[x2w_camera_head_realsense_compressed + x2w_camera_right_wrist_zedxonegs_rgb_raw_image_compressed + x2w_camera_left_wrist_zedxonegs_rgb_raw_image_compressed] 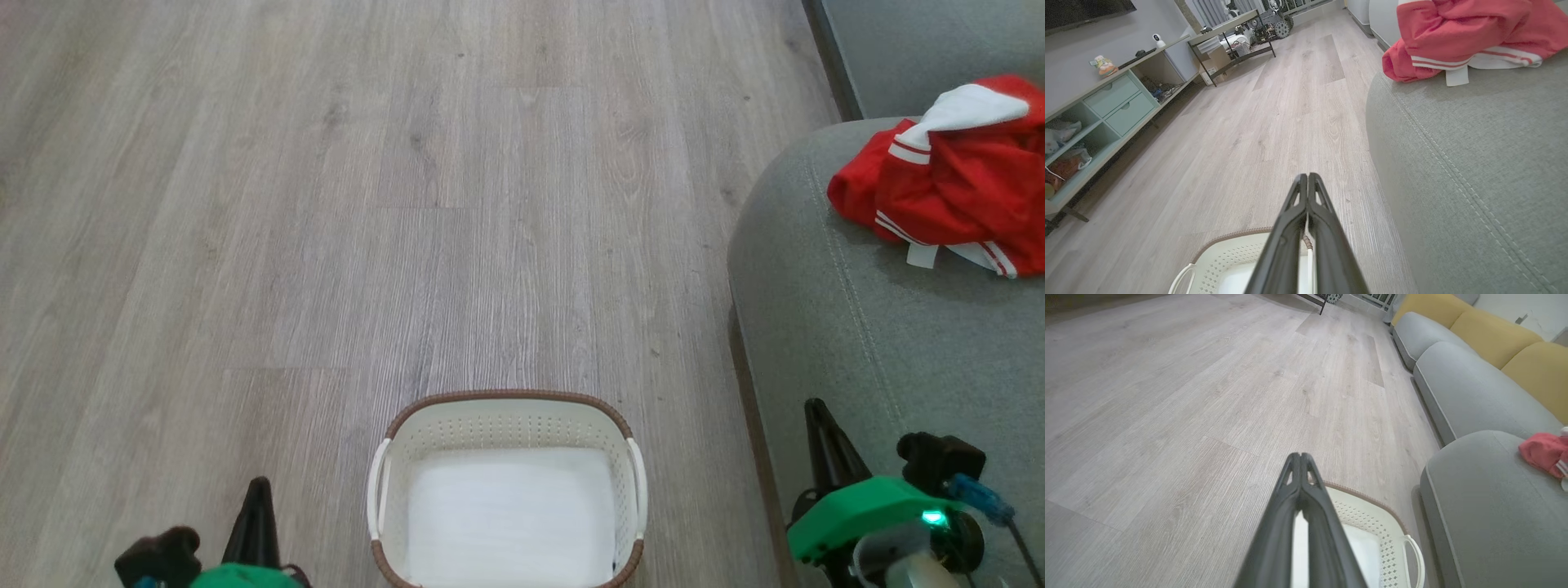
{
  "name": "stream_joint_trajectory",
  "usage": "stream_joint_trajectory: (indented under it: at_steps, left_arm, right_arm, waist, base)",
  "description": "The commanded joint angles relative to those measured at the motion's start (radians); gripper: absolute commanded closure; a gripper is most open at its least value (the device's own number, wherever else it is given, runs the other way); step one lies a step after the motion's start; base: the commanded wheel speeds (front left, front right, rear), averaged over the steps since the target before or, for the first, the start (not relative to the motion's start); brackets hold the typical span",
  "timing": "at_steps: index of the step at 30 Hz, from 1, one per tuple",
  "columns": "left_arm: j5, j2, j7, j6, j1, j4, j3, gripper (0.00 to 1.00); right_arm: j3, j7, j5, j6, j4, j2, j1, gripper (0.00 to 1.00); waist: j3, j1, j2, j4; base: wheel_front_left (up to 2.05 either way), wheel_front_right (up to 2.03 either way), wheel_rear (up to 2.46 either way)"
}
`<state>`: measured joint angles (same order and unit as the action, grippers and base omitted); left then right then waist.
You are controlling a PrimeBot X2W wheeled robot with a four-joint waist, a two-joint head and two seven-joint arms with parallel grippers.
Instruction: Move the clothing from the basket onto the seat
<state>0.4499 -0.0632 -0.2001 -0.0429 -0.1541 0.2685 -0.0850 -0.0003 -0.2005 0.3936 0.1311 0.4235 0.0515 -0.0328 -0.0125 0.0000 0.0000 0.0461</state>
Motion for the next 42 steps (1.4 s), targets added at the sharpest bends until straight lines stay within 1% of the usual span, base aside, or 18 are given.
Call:
stream_joint_trajectory:
  at_steps: [1, 42]
  left_arm:
    - [0.028, -0.004, 0.009, 0.011, 0.048, -0.029, 0.019, 1.0]
    - [0.454, 0.003, 0.124, 0.072, 0.129, -0.027, 0.087, 1.0]
  right_arm:
    - [-0.007, 0.007, 0.03, 0.0, -0.041, 0.0, -0.05, 1.0]
    - [-0.047, 0.122, 0.477, 0.0, -0.093, 0.0, -0.059, 1.0]
  waist:
    - [0.0, 0.0, 0.0, -0.001]
    - [0.006, 0.0, 0.0, -0.018]
  base:
    - [0.0, 0.0, 0.0]
    - [0.0, 0.0, 0.0]
